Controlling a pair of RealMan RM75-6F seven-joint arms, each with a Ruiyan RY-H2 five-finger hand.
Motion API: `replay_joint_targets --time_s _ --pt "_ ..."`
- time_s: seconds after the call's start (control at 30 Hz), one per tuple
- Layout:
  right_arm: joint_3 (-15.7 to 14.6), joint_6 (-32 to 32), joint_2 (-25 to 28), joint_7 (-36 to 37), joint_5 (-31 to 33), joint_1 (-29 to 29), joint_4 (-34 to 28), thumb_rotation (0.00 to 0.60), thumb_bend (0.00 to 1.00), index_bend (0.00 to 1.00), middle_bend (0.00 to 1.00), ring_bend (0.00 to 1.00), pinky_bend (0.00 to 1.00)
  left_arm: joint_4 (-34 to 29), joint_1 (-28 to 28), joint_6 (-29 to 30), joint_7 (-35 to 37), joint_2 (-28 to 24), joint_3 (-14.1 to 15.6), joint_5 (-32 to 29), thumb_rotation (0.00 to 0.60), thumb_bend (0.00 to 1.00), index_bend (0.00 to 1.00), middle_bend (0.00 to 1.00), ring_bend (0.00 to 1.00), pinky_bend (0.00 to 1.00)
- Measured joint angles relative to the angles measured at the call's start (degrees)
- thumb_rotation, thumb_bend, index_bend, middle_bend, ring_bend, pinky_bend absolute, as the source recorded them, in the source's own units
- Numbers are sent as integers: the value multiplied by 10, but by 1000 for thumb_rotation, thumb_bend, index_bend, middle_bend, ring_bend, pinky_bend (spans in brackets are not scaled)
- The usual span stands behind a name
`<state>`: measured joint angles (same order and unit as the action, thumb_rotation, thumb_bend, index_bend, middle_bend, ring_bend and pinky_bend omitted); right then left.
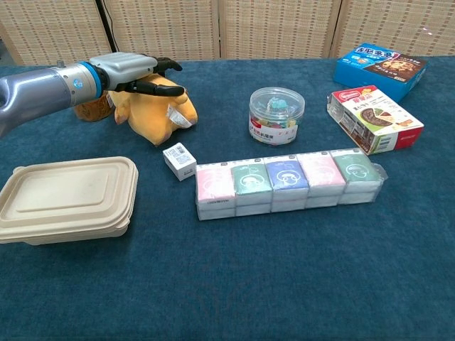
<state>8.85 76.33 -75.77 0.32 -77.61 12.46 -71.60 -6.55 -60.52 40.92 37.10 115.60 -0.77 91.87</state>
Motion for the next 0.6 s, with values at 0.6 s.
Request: replay_joint_targets --time_s 0.6 --pt "-3 1 6 7 -3 -2 -7 600 0 0 0 0 0 -12 20 107 -5 18 45 31 0 0 0 0 0 0"
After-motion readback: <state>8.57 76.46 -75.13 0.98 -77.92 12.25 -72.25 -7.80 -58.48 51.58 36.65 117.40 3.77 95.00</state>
